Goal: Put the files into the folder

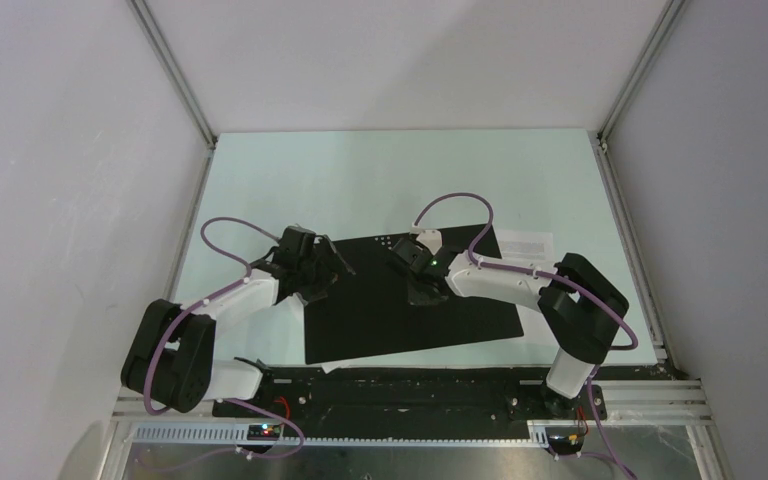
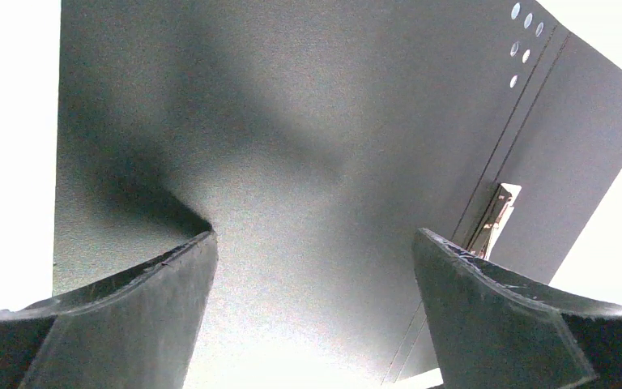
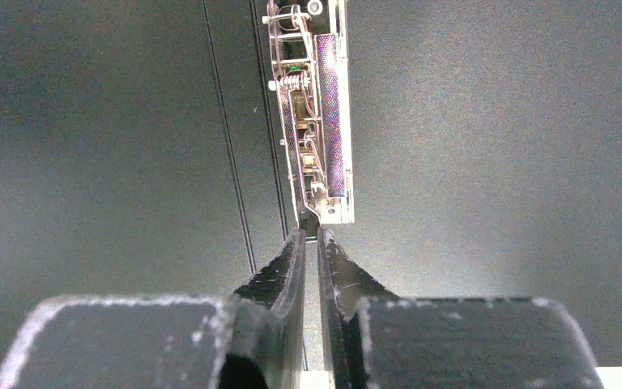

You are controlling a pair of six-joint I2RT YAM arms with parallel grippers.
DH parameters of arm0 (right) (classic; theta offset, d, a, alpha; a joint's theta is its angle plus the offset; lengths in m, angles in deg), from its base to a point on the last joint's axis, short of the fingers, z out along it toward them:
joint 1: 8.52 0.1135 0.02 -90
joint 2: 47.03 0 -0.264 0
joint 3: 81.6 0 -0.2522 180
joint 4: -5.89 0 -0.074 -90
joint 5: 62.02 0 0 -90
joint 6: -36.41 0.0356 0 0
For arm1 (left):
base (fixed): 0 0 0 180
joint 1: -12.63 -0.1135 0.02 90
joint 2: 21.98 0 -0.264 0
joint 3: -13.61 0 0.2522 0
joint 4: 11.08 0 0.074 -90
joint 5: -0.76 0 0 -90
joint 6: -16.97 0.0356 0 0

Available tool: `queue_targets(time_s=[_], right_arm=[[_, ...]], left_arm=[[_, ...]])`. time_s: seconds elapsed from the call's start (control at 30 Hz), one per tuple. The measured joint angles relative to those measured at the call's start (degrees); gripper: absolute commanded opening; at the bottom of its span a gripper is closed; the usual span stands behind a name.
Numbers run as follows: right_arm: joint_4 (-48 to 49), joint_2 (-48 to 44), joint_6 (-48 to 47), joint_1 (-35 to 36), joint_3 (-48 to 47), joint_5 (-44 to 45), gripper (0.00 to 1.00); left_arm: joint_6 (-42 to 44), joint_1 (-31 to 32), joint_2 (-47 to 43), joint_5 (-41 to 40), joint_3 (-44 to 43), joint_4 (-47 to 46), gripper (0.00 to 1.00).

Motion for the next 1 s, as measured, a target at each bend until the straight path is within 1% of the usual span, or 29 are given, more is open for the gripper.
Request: queue_targets(time_s=[0.07,0.3,0.4,0.67,0.87,0.97,1.0], right_arm=[[-0.02,0.00,-0.04,0.00,-0.07,0.00,0.12],[-0.90,-0.13,-0.44,-0.04,-2.12,0.15,0.22],[-1.22,-0.48,-0.57,-0.37,-3.19,0.42,0.31],[-1.97,-0.59,-2.21,-1.97,-3.89,1.68,0.46],[-1.55,-0.85,-4.20,-3.72,-4.02,1.79,0.45],[-0.22,-0.96,-6.49,-4.61,-4.09,1.70,0.38],[0.48,-0.96,-7.43,-4.90,-4.09,1.62,0.38]], left_arm=[[0.00,0.00,0.02,0.02,0.00,0.00,0.98],[0.50,0.33,0.17,0.02,-0.39,0.31,0.98],[1.73,0.81,1.40,0.24,-1.86,1.51,0.98],[5.42,3.08,4.63,2.05,-6.05,4.52,0.98],[8.87,3.43,4.61,3.10,-9.86,8.26,0.98],[10.62,3.65,4.44,3.45,-11.54,9.22,0.98],[11.06,3.74,4.17,3.48,-11.89,9.53,0.98]])
